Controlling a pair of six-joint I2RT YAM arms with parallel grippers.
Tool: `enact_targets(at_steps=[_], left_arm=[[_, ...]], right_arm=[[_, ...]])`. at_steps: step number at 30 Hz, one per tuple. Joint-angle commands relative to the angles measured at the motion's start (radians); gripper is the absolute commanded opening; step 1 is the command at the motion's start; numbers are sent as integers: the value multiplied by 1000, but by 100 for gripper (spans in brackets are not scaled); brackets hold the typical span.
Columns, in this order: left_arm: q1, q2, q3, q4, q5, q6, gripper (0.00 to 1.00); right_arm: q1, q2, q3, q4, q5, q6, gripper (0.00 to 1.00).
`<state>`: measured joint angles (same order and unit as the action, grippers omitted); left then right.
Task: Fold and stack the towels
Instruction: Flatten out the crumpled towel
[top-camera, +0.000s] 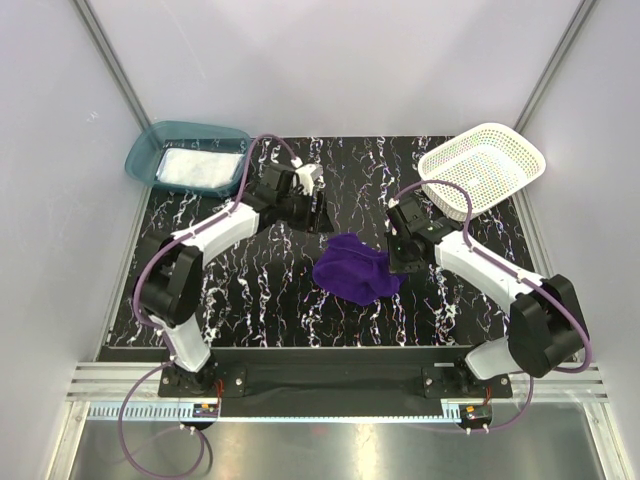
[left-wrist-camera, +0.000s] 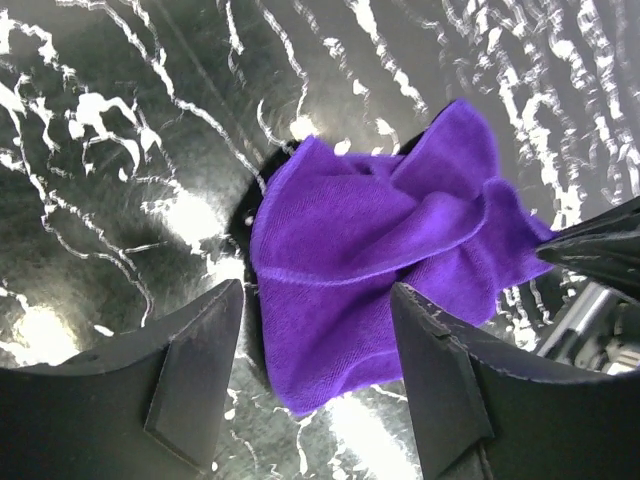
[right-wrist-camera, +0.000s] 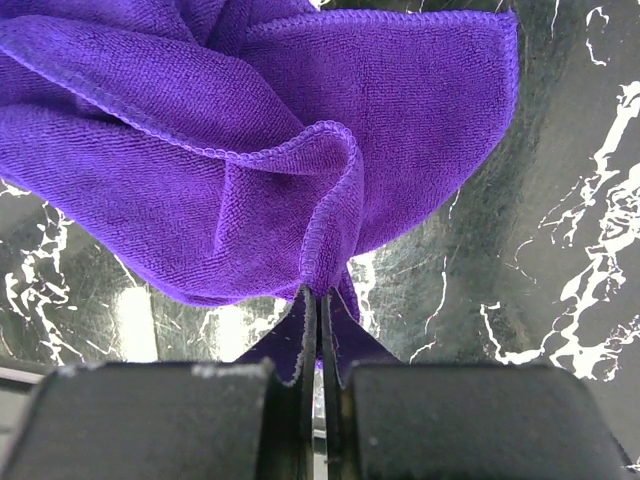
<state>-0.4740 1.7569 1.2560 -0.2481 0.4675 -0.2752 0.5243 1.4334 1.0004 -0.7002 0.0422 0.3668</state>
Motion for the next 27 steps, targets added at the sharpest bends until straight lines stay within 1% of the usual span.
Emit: enact_targets(at_steps=[1,3,6,7,9,13,15,17,19,20,21,22,23,25,26,27], left_arm=[[-2,21,-29,1,-47,33,66],[0,53,-21,-34,-58,-47,65],[-6,52,-72,39,40,-160,65],[-11,49,-85,84,42,-179,66],[-11,53,-98,112,52,-199,66],[-8,105,-55,49,23,-271,67],[-9,101,-78,102,29,-344,68],[-9,95,-86,131,30,-364,68],[-9,89,-58,119,10,-293,66],[-8,82,-43,95,-18,-162,66],[-9,57,-27,58,-103,-81,63],[-9,37,-30,47,-157,-8,62],[-9,17,-38,49,-188,131,61],[9,-46,-69,93,-140,268,63],[17,-66,-105,110,-91,432,64],[21,-83,-124,150,-31,500,64]], right_arm=[[0,-13,-9,64,13,20,0],[-3,-1,-16,68,13,15,0],[-6,1,-28,85,7,11,0],[-6,1,-29,88,4,11,0],[-7,-1,-32,91,5,6,0],[-9,-7,-34,90,13,4,0],[-9,-13,-36,94,12,4,0],[-9,-13,-37,97,5,6,0],[-10,-14,-32,96,2,7,0],[-9,-16,-29,90,4,4,0],[-9,-21,-23,87,2,3,0],[-9,-24,-20,84,5,1,0],[-10,-28,-17,79,8,0,0],[-9,-33,-11,77,8,-5,0],[-9,-36,-11,79,8,-6,0],[-9,-39,-9,80,7,-8,0]])
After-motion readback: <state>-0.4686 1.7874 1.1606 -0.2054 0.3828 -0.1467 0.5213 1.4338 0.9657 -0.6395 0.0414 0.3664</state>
